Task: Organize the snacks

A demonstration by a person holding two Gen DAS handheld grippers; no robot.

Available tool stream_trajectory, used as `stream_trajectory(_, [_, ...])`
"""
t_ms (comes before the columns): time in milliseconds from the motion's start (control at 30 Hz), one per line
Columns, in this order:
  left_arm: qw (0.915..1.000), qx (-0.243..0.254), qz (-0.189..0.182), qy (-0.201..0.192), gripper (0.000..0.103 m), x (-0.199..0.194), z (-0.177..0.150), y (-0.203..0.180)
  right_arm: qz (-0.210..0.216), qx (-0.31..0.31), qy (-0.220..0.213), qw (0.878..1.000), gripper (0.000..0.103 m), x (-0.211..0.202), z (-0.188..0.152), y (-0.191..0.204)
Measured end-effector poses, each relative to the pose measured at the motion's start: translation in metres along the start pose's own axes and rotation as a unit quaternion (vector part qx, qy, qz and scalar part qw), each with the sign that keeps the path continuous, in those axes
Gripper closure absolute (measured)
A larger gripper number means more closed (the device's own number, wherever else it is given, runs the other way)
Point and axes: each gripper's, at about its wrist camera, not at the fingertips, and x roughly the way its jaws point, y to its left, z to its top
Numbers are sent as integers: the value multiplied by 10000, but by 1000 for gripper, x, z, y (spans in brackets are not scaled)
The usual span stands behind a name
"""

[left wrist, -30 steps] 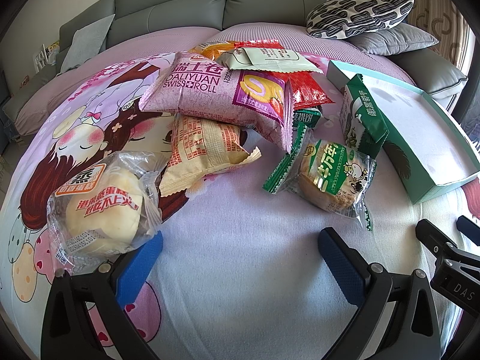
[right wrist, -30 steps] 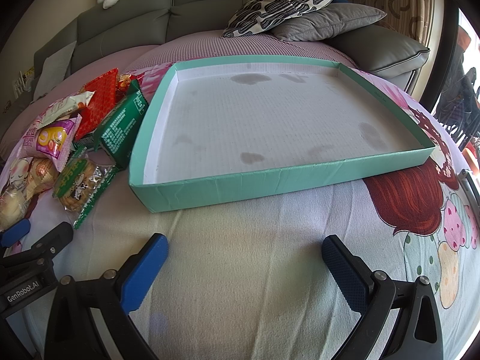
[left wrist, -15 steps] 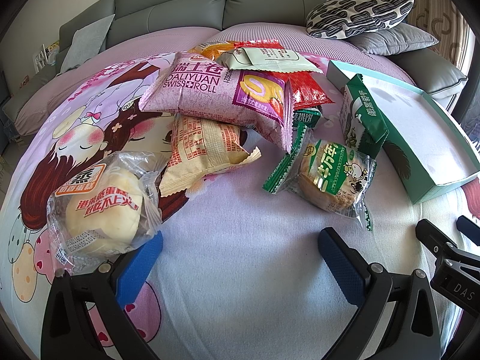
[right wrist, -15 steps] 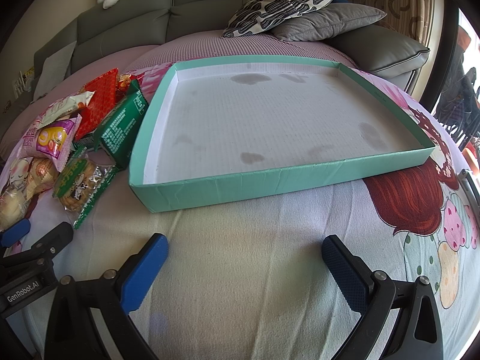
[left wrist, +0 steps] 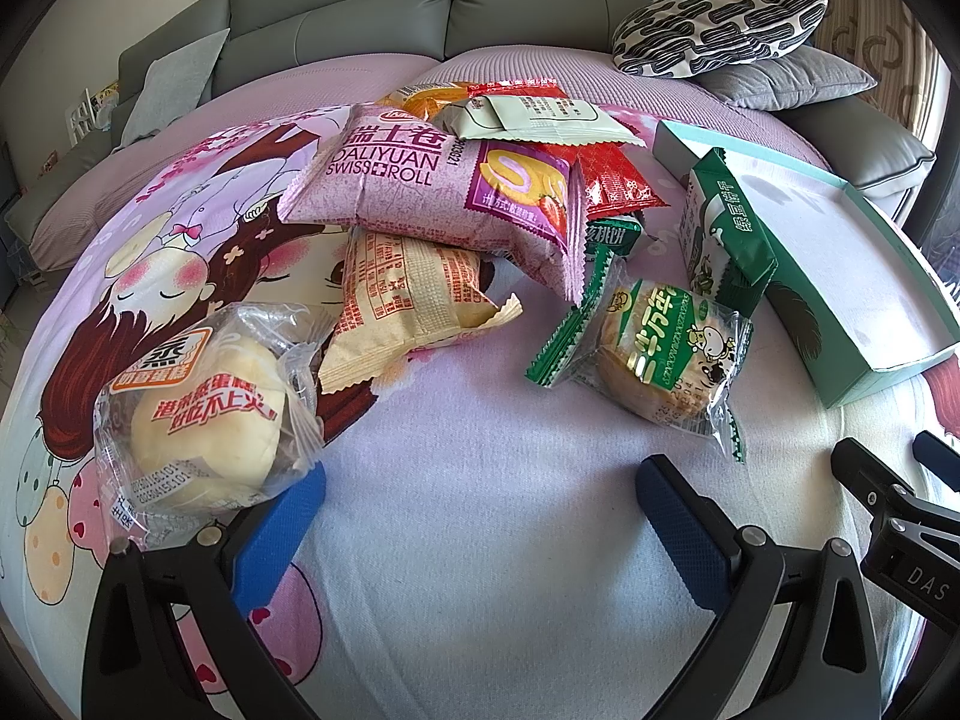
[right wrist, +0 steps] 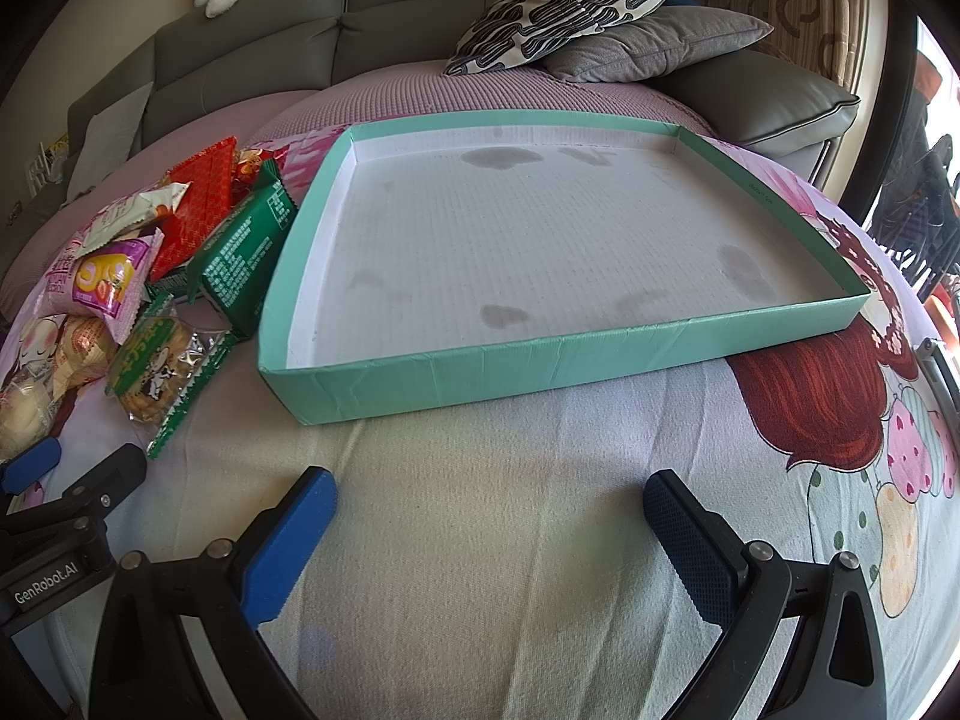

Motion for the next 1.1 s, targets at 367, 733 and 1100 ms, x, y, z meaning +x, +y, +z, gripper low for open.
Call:
stream_trajectory(367, [10000, 0, 0, -1, 0, 0, 0, 0, 1, 0, -1, 10000, 0, 0, 0, 0])
stream_trajectory(733, [10000, 16, 17, 10, 0, -2, 1, -1, 57, 55, -26, 10000, 0, -6, -1, -3])
stream_trajectory(1100, [9971, -127, 26, -743, 0, -73, 10, 6, 504, 209, -1111, 9923, 0, -80, 23, -4])
